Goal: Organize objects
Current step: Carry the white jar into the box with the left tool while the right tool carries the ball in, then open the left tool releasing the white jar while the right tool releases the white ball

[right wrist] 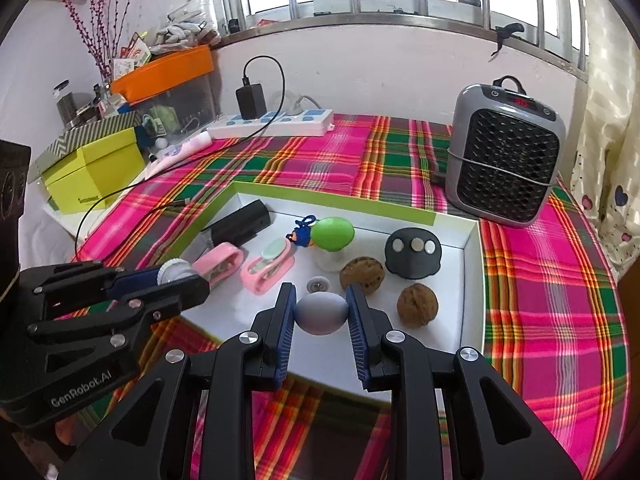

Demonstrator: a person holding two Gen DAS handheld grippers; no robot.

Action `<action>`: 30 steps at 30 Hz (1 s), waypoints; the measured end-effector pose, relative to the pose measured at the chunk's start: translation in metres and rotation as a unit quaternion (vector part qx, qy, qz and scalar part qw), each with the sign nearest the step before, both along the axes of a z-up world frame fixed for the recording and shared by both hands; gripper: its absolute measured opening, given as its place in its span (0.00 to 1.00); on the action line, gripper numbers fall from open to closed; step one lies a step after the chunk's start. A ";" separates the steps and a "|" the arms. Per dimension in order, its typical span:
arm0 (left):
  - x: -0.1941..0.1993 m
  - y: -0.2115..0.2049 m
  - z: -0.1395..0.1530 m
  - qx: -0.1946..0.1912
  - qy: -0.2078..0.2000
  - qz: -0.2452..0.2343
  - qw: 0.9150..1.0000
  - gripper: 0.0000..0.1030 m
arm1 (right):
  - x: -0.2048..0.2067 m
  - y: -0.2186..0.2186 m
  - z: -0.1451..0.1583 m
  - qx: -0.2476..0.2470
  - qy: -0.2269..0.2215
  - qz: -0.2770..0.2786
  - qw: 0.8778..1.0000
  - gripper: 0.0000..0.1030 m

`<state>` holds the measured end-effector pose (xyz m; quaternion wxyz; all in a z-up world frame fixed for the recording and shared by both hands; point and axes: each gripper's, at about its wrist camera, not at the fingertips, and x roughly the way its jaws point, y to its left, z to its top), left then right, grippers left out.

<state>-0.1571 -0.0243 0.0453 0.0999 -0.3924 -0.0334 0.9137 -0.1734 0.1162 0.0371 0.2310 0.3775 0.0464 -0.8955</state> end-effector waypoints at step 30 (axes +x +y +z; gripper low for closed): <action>-0.019 0.003 -0.022 -0.011 -0.030 0.000 0.999 0.16 | -0.030 -0.024 -0.016 0.018 -0.016 0.049 0.999 0.26</action>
